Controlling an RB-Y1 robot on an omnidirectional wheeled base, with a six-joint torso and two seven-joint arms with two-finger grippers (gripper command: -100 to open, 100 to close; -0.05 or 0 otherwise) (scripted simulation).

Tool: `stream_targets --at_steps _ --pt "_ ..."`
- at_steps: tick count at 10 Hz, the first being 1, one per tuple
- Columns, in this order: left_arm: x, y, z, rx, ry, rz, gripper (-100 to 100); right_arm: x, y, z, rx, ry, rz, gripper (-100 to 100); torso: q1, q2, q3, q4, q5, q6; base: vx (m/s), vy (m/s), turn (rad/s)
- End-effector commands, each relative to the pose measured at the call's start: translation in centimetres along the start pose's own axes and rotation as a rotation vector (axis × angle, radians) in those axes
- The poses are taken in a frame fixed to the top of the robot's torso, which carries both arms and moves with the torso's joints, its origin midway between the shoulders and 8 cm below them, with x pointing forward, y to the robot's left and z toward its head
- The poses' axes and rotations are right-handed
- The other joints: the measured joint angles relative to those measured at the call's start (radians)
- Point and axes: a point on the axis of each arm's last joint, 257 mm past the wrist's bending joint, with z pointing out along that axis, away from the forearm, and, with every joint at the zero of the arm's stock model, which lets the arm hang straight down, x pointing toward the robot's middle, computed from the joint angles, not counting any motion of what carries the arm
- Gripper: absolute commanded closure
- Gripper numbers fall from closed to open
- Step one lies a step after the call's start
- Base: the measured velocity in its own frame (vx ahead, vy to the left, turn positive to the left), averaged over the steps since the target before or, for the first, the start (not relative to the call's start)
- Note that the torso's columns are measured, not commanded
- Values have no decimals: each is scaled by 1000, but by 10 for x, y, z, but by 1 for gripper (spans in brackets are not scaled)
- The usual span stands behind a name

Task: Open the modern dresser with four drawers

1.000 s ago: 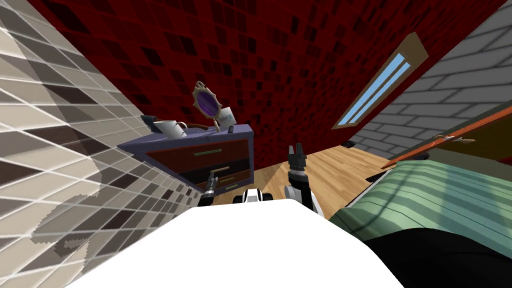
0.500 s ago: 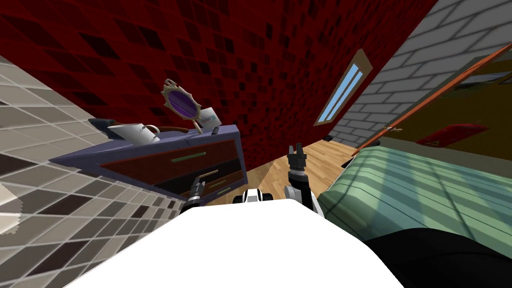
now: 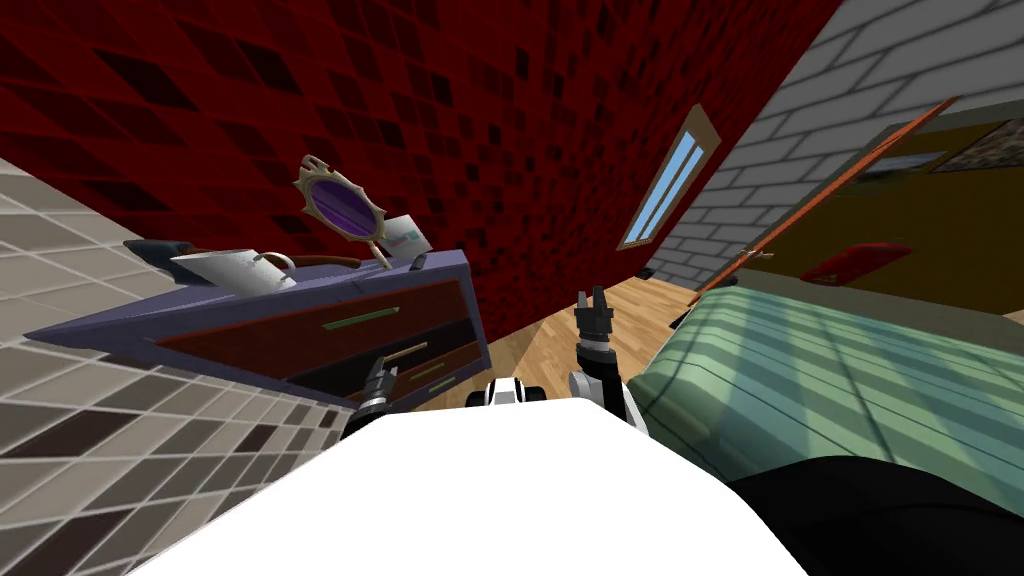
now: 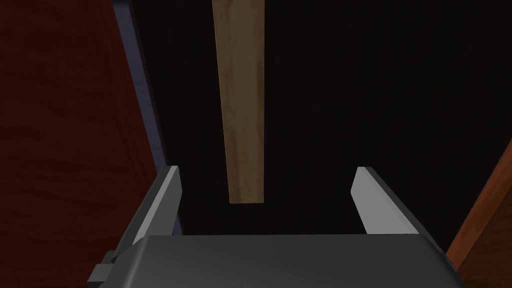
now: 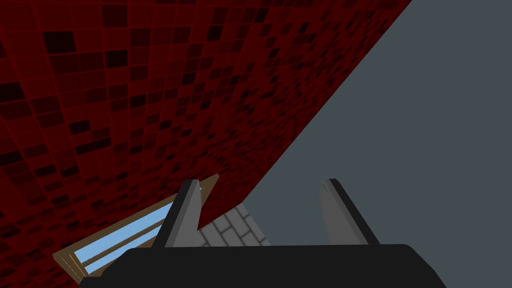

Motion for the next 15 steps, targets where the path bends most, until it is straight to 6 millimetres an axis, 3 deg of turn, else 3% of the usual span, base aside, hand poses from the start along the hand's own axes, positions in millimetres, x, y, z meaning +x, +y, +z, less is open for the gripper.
stream_targets --at_steps 1,2,3,4,6,7,9,10,12,13,14,15 --pt "-40 -6 -3 8 -53 -5 -100 0 0 0 0 0 0 0 -4 0 0 0 -1 2 -3 -75 -187" --pt "-71 -20 -1 36 -85 -12 -100 0 0 0 0 0 0 0 -4 0 0 0 -1 0 -5 -113 -268" --pt "-79 -11 -8 13 -107 -13 -100 0 0 0 0 0 0 0 -6 0 0 0 -2 1 -4 -95 -190" --pt "-106 -30 -5 50 -134 -22 -100 0 0 0 0 0 0 0 -3 1 0 0 -1 0 -5 -99 -349" --pt "-108 -26 -7 41 -140 -21 -100 0 0 0 0 0 0 0 -1 1 0 0 0 0 -9 -59 -89" --pt "-79 -10 -9 11 -108 -13 100 0 0 0 0 0 0 0 1 0 0 0 0 0 -6 60 375" --pt "-41 -2 -5 -1 -56 -5 100 0 0 0 0 0 -1 0 3 2 0 1 -3 -5 27 120 298" --pt "-11 13 -10 -34 -26 -7 100 0 0 0 0 0 0 0 7 0 1 -3 2 -8 27 128 376" --pt "-6 16 -11 -38 -13 1 100 0 0 0 0 0 0 0 17 -1 1 -7 10 -9 -3 71 55" --pt "-2 4 -3 -10 -4 0 100 0 0 0 0 0 0 0 15 -3 0 -7 11 -7 -11 10 -8" --pt "36 15 -7 -32 41 3 100 0 0 0 0 0 0 0 11 -4 -1 -6 8 -6 8 79 293" --pt "38 12 -5 -25 44 3 100 0 0 0 0 0 0 0 13 -6 -2 -7 9 -6 16 79 185"
